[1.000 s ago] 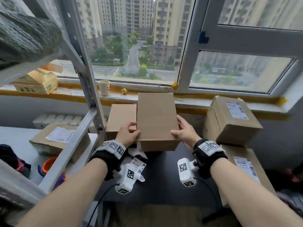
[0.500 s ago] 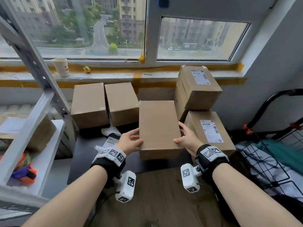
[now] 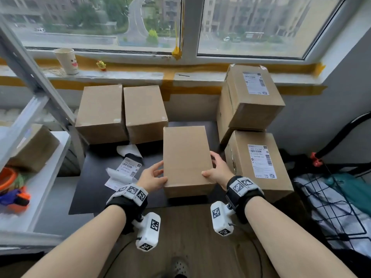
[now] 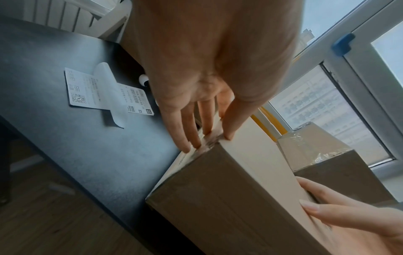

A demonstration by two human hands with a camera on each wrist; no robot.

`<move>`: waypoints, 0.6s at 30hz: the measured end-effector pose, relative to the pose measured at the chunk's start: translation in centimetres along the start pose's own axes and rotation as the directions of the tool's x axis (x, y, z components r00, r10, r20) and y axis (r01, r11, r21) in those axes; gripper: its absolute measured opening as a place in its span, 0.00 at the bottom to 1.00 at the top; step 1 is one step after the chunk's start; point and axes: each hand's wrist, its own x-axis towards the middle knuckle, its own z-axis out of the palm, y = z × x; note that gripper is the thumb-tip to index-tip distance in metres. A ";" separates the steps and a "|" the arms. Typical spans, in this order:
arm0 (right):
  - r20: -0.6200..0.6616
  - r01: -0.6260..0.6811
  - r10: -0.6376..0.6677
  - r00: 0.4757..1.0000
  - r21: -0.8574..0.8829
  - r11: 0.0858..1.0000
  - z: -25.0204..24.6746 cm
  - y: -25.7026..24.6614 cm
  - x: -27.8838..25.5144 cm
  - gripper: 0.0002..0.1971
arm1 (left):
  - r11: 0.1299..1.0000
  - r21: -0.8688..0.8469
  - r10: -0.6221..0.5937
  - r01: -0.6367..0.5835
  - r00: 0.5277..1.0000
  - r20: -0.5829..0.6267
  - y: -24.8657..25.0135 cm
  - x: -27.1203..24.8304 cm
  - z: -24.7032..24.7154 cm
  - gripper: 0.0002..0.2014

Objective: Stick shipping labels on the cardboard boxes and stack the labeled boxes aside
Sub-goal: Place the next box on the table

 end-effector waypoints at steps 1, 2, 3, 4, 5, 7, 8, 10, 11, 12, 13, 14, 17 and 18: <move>0.006 -0.005 0.005 1.000 -0.011 1.000 0.0 0.0 0.3 0.43 | 1.000 -0.003 -0.004 0.004 1.000 -0.011 -0.1 0.2 0.1 0.33; 0.013 -0.010 0.010 1.000 -0.020 1.000 0.1 0.1 0.6 0.43 | 1.000 -0.011 -0.008 0.008 1.000 -0.021 -0.2 0.4 0.3 0.33; 0.019 -0.014 0.015 1.000 -0.026 1.000 0.1 0.2 0.8 0.44 | 1.000 -0.016 -0.012 0.012 0.999 -0.030 -0.3 0.5 0.5 0.34; 0.023 -0.013 0.014 1.000 -0.032 0.999 0.0 0.2 1.0 0.44 | 1.000 -0.019 -0.011 0.011 0.999 -0.034 -0.3 0.7 0.6 0.34; 0.026 -0.012 0.013 1.000 -0.040 0.999 0.0 0.3 1.2 0.44 | 1.000 -0.013 -0.010 0.010 0.999 -0.038 -0.3 0.7 0.9 0.34; 0.024 -0.011 0.012 1.000 -0.055 0.998 -0.1 0.4 1.4 0.43 | 1.000 0.015 0.010 -0.009 0.999 -0.049 -0.1 0.6 1.2 0.34; 0.021 -0.012 0.013 1.000 -0.064 0.998 -0.2 0.5 1.4 0.43 | 0.999 0.040 0.025 -0.023 0.998 -0.052 -0.1 0.6 1.3 0.34; 0.027 -0.010 0.012 1.000 -0.094 0.996 -0.3 0.4 1.5 0.43 | 0.992 0.121 0.049 -0.042 0.997 -0.062 0.1 0.5 1.4 0.34; 0.032 -0.006 0.010 0.999 -0.120 0.993 -0.3 0.4 1.6 0.42 | 0.984 0.171 0.055 -0.043 0.996 -0.066 0.2 0.3 1.4 0.34; 0.031 0.001 0.004 0.999 -0.162 0.987 -0.3 0.4 1.5 0.41 | 0.970 0.238 0.062 -0.043 0.996 -0.071 0.3 0.2 1.3 0.34; 0.022 0.009 -0.004 1.000 -0.220 0.976 -0.3 0.3 1.5 0.39 | 0.945 0.324 0.069 -0.039 0.994 -0.081 0.5 -0.1 1.2 0.34; 0.003 0.018 -0.018 1.000 -0.290 0.957 -0.3 0.3 1.4 0.37 | 0.908 0.419 0.076 -0.029 0.992 -0.096 0.6 -0.3 1.1 0.33; -0.045 0.046 -0.083 0.996 -0.536 0.843 0.1 -0.4 1.1 0.28 | 0.778 0.628 0.102 0.018 0.982 -0.156 0.8 -1.2 0.6 0.28; -0.044 0.069 -0.121 0.992 -0.607 0.792 0.4 -0.7 1.0 0.25 | 0.732 0.681 0.112 0.034 0.979 -0.169 0.8 -1.7 0.2 0.26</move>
